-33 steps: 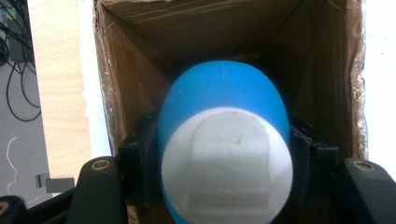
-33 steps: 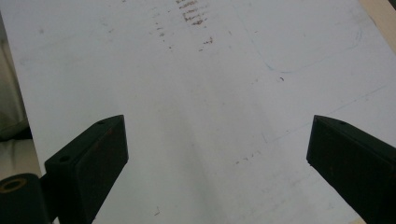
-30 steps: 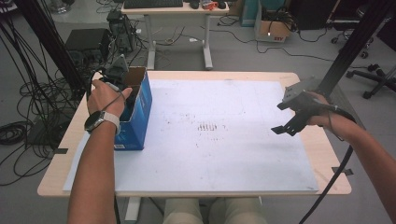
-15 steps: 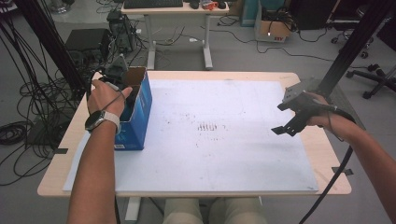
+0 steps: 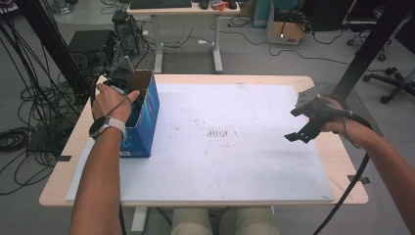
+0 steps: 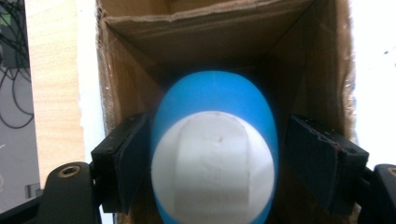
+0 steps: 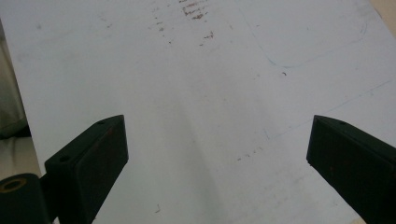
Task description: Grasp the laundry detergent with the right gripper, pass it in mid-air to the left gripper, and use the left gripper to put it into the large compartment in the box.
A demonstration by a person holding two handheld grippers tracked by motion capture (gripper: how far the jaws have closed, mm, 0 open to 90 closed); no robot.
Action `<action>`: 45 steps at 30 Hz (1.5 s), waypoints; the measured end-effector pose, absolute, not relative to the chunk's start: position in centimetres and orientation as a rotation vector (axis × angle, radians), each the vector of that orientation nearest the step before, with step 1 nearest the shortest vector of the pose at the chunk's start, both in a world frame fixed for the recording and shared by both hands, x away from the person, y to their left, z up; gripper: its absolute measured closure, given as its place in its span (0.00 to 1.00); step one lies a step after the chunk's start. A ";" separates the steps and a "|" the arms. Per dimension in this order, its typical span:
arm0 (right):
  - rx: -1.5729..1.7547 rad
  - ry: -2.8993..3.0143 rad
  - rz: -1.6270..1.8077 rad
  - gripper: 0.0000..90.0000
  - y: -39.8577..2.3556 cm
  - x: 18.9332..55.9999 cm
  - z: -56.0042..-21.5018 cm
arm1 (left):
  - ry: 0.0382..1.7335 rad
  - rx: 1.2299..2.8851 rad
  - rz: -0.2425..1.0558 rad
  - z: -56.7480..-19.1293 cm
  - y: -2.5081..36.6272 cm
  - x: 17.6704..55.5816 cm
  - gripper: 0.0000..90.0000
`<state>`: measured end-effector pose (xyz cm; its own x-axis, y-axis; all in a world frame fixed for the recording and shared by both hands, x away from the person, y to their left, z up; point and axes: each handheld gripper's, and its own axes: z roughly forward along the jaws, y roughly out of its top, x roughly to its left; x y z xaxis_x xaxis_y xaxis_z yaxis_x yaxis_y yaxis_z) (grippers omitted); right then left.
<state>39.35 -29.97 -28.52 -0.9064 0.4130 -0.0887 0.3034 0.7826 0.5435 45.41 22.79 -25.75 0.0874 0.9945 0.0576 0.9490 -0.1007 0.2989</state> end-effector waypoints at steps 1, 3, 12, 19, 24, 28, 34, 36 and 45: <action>0.566 2.777 0.783 0.06 -29.9 39.3 -28.4 | 1.966 2.168 0.364 -25.6 22.8 45.4 0.25; 0.569 2.770 0.796 0.06 -29.8 39.3 -28.5 | 1.964 2.097 0.389 -25.1 22.7 45.2 0.16; 0.567 2.766 0.791 0.06 -29.7 39.2 -28.0 | 1.895 2.119 0.414 -22.1 22.7 44.6 0.11; 0.560 2.755 0.785 0.06 -29.7 39.2 -27.2 | 1.795 2.137 0.447 -18.7 21.8 44.0 0.09; 0.545 2.744 0.785 0.06 -29.7 39.3 -26.8 | 1.672 2.180 0.443 -16.0 20.1 43.4 0.09; 0.536 2.742 0.782 0.06 -29.6 39.4 -26.4 | 1.560 2.248 0.467 -14.3 18.4 43.1 0.09; 0.524 2.738 0.784 0.06 -29.3 39.4 -25.9 | 1.410 2.358 0.407 -13.7 16.0 43.1 0.09; 0.518 2.738 0.784 0.06 -29.2 39.4 -25.8 | 1.367 2.377 0.388 -13.7 15.3 43.0 0.09; 0.522 2.734 0.780 0.06 -29.2 39.4 -25.6 | 1.157 2.478 0.333 -14.1 12.0 42.3 0.09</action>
